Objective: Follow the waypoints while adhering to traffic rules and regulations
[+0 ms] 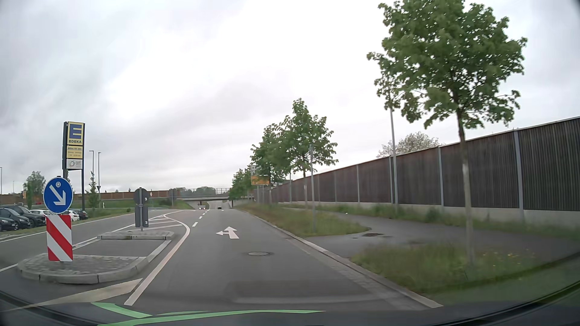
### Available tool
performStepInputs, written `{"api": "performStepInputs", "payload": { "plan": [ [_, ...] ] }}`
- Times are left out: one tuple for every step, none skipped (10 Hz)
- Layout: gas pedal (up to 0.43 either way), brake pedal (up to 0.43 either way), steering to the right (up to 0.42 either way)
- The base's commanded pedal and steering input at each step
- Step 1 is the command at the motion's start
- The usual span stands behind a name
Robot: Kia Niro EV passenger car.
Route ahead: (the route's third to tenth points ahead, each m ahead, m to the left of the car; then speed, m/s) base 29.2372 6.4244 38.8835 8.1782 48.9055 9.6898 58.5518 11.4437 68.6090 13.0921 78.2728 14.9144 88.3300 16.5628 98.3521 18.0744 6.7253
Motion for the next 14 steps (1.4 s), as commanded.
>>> {"api": "performStepInputs", "payload": {
  "plan": [
    [0.228, 0.000, -0.159],
    [0.228, 0.000, -0.141],
    [0.228, 0.000, -0.126],
    [0.228, 0.000, -0.106],
    [0.228, 0.000, -0.087],
    [0.228, 0.000, -0.070],
    [0.228, 0.000, -0.058],
    [0.228, 0.000, -0.047],
    [0.228, 0.000, -0.044],
    [0.228, 0.000, -0.043],
    [0.228, 0.000, -0.039],
    [0.228, 0.000, -0.032],
    [0.228, 0.000, -0.025],
    [0.228, 0.000, -0.019]
  ]
}}
